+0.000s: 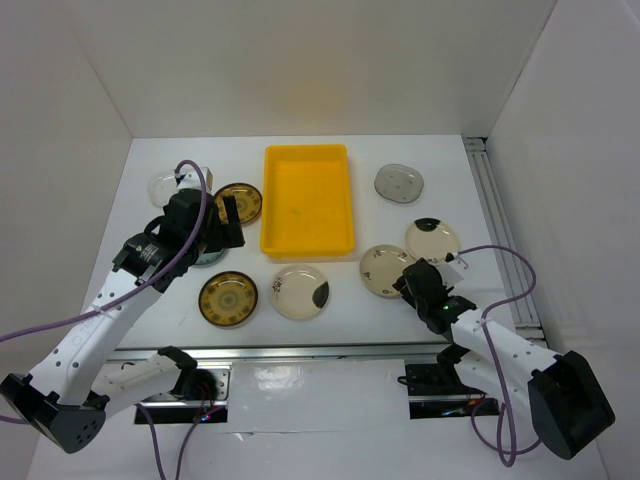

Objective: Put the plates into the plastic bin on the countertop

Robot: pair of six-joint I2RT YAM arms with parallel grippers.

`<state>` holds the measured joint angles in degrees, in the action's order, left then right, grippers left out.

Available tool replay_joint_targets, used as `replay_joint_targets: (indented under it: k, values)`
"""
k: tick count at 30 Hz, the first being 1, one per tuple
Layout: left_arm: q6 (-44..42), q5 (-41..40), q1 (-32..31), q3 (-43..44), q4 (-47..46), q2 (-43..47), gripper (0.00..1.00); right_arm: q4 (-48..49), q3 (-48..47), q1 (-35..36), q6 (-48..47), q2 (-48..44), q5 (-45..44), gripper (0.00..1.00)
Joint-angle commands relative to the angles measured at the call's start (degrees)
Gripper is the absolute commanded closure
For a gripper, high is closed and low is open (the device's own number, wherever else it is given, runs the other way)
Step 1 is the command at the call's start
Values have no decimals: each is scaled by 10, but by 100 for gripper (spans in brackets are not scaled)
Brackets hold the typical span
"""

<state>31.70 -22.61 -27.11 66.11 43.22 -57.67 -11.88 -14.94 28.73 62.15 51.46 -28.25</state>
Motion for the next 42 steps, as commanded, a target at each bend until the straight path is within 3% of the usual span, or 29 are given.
replay_joint_targets:
  k: [1, 13, 15, 22, 28, 30, 32, 42]
  values:
    - [-6, 3, 0, 0, -17, 5, 0, 59, 15, 4, 9, 14, -15, 33]
    - [-11, 3, 0, 0, -17, 5, 0, 90, 32, -7, 14, 55, -8, 47]
    - [-11, 3, 0, 0, -17, 5, 0, 90, 32, -7, 19, 55, -8, 58]
    - [-11, 8, 0, 0, -17, 11, 0, 68, 37, -7, 32, 50, -14, 63]
    - [-11, 8, 0, 0, -17, 11, 0, 49, 37, -7, 51, 43, -24, 81]
    - [-11, 8, 0, 0, -17, 11, 0, 44, 37, -7, 63, 43, -29, 95]
    - [-11, 8, 0, 0, -17, 11, 0, 39, 37, -7, 69, 43, -30, 100]
    - [-11, 13, 0, 0, -17, 5, 0, -76, -6, 13, 133, -42, -71, 100]
